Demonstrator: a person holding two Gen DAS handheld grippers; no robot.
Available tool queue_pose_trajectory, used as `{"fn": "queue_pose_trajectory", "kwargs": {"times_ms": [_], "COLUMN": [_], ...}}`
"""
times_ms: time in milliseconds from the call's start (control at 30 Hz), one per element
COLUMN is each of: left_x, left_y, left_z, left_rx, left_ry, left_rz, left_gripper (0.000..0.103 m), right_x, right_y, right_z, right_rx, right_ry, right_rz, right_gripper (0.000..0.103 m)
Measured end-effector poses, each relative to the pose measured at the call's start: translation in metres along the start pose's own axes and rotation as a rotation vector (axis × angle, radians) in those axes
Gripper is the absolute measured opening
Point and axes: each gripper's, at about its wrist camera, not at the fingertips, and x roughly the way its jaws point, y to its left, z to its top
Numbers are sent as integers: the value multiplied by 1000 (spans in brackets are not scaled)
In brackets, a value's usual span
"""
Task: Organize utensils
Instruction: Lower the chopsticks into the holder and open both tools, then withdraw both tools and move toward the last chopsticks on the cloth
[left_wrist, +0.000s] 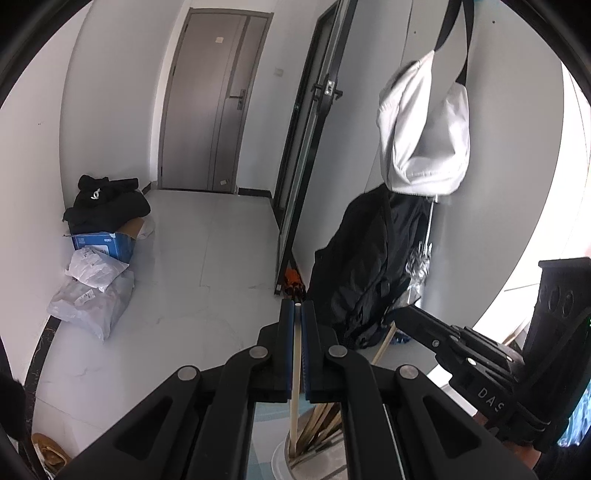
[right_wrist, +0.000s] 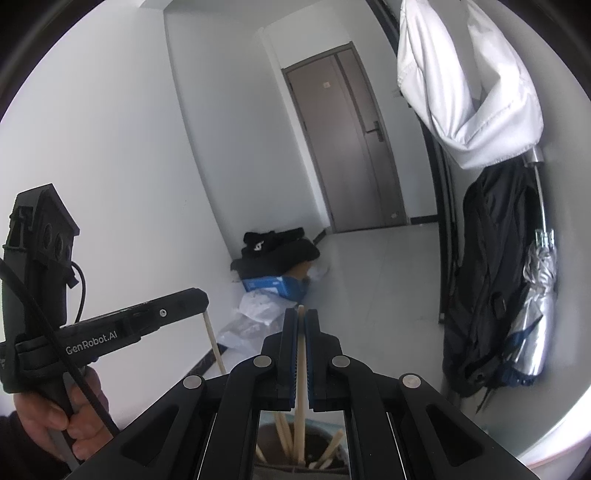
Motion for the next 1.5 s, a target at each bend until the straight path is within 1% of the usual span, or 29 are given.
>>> {"fn": "queue_pose_trajectory", "kwargs": {"times_ms": [267, 467, 767, 800, 833, 867, 933, 1000, 1033, 1100, 1133, 1200, 1267, 1300, 1333, 1367, 1433, 1500], "left_x": [3, 6, 15, 16, 16, 17, 14, 7, 2, -4, -9, -13, -20, -25, -29, -32, -38, -46], "left_y": [-5, -5, -6, -6, -5, -4, -5, -6, -7, -8, -8, -7, -7, -8, -10, -11, -14, -18], "left_z": [-17, -33, -51, -53, -54, -55, -55, -55, -55, -56, -56, -57, -58, -60, -61, -63, -66, -70], "left_rx": [4, -23, -31, -35, -42, -48, -52, -54, -56, -59, -65, -78, -90, -93, -93, -94, -96, -98], "left_ry": [40, 84, 174, 182, 192, 210, 225, 209, 198, 182, 171, 160, 150, 140, 129, 117, 97, 81], "left_rz": [12, 9, 13, 23, 34, 30, 24, 35, 37, 56, 62, 80, 100, 103, 116, 134, 146, 163], "left_gripper": [0, 0, 1, 1, 1, 1, 6, 19, 23, 38, 40, 48, 53, 58, 61, 66, 71, 77], "right_x": [2, 7, 16, 17, 18, 19, 18, 13, 9, -1, -6, -16, -26, -32, -38, -42, -53, -63], "right_y": [-2, -2, -2, -3, -3, -4, -6, -9, -9, -10, -11, -11, -13, -14, -15, -15, -15, -13], "right_z": [-21, -37, -55, -56, -59, -60, -62, -64, -64, -62, -62, -60, -59, -59, -60, -60, -62, -64], "right_rx": [-10, -9, 1, 3, 6, 12, 26, 43, 44, 39, 38, 41, 52, 58, 62, 65, 71, 70], "right_ry": [37, 98, 186, 197, 211, 220, 239, 243, 237, 218, 209, 194, 179, 170, 163, 159, 150, 140], "right_rz": [4, 13, 29, 33, 36, 34, 39, 54, 58, 54, 53, 36, 24, 17, 8, 1, -9, -16], "right_gripper": [3, 3, 3, 3, 4, 6, 7, 7, 7, 9, 11, 18, 27, 29, 32, 35, 40, 44]}}
